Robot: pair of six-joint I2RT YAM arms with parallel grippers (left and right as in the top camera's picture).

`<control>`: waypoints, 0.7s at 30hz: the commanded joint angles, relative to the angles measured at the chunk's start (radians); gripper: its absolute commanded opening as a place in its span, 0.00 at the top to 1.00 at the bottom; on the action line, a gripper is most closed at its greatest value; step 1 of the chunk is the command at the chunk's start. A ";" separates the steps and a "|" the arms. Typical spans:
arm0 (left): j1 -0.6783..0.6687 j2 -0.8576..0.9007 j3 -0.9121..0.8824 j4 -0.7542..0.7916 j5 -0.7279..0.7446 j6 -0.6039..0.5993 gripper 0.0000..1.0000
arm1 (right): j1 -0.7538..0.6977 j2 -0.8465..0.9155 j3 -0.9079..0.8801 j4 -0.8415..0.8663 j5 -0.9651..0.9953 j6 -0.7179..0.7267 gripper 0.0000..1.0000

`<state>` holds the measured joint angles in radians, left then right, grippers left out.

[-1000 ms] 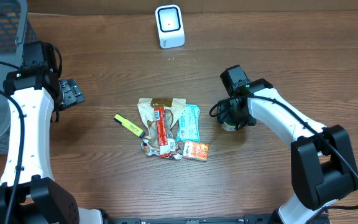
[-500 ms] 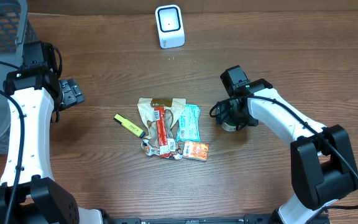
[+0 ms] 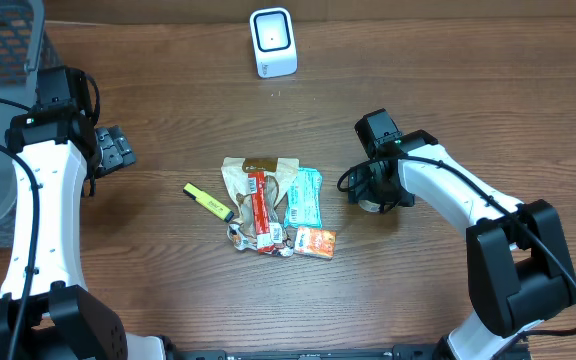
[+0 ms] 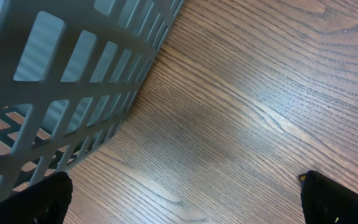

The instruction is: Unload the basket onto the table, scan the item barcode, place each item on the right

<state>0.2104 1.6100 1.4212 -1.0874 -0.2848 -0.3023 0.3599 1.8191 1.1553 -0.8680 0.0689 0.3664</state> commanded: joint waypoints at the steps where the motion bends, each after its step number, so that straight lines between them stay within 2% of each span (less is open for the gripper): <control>1: -0.002 -0.015 0.016 0.000 -0.003 0.018 0.00 | -0.002 0.008 -0.008 0.004 0.004 0.003 0.19; 10: -0.002 -0.015 0.016 0.000 -0.002 0.018 0.00 | -0.002 0.008 0.023 -0.014 0.004 0.003 0.21; 13: -0.002 -0.015 0.016 0.000 -0.002 0.018 0.00 | -0.002 0.008 0.023 -0.016 0.004 0.003 0.25; 21: -0.002 -0.015 0.016 0.000 -0.002 0.018 0.00 | -0.002 0.008 0.054 -0.028 0.004 0.003 0.25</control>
<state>0.2104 1.6100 1.4212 -1.0878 -0.2848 -0.3023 0.3599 1.8194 1.1728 -0.8982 0.0669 0.3664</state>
